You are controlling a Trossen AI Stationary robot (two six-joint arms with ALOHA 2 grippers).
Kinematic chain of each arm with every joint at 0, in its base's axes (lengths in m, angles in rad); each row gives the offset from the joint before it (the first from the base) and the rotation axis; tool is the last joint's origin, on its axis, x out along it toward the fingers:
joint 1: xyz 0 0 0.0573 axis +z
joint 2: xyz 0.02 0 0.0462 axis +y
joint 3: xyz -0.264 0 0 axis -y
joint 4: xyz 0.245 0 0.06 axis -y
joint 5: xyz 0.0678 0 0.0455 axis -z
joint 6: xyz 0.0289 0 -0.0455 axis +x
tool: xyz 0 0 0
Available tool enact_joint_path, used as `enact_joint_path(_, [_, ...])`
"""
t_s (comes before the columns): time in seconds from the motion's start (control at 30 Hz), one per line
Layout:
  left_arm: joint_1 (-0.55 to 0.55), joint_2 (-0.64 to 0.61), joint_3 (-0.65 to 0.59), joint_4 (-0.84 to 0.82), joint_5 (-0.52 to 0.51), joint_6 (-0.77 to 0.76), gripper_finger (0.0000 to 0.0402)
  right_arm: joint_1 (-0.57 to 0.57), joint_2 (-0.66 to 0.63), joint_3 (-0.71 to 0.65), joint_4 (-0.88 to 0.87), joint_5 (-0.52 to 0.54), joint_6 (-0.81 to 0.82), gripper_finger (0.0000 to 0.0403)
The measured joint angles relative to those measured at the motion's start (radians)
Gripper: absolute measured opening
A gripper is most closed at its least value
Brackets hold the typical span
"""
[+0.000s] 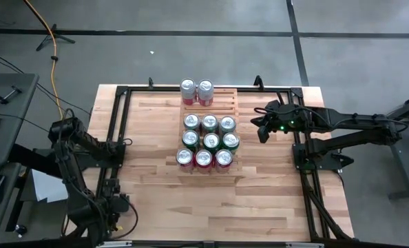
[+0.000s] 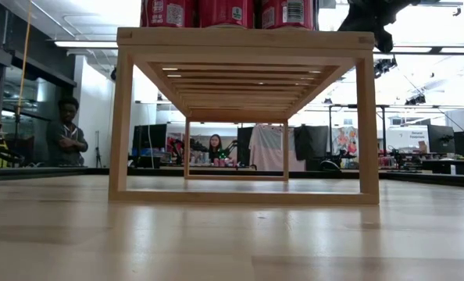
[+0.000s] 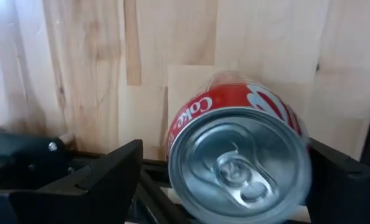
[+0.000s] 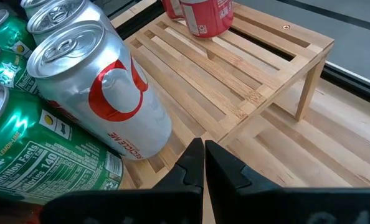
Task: Place canned beverage on shelf
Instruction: Put the red soda can on the shelf aligned with the other red soda cans
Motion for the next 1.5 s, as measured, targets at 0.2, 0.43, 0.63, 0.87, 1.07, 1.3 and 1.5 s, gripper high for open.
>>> enact_joint_path(0.2, [0.0,0.0,-0.074,0.086,0.033,0.005,0.0319,0.0,0.0,0.0,-0.001,0.0,0.001,0.0])
enact_joint_path(0.43, [0.001,0.0,-0.117,0.158,0.041,-0.003,0.0319,0.0,0.0,0.0,-0.001,0.0,0.0,0.0])
enact_joint_path(0.63, [0.002,0.0,-0.118,0.16,0.03,-0.003,0.0319,0.0,0.0,0.0,-0.009,0.0,0.0,0.0])
enact_joint_path(0.87, [0.002,0.0,-0.118,0.184,-0.002,-0.005,0.0319,0.0,0.0,0.0,-0.038,0.0,0.0,0.0])
enact_joint_path(1.07, [0.002,0.0,-0.125,0.186,-0.012,-0.022,0.0319,0.0,0.0,0.0,-0.039,0.0,0.0,0.0])
enact_joint_path(1.3, [0.002,0.001,-0.161,0.228,-0.007,-0.032,0.0319,0.0,0.0,0.0,-0.039,0.0,-0.006,0.0])
enact_joint_path(1.5, [0.002,0.0,-0.185,0.287,0.003,-0.031,0.0318,0.0,0.0,0.0,-0.04,0.0,-0.006,0.0])
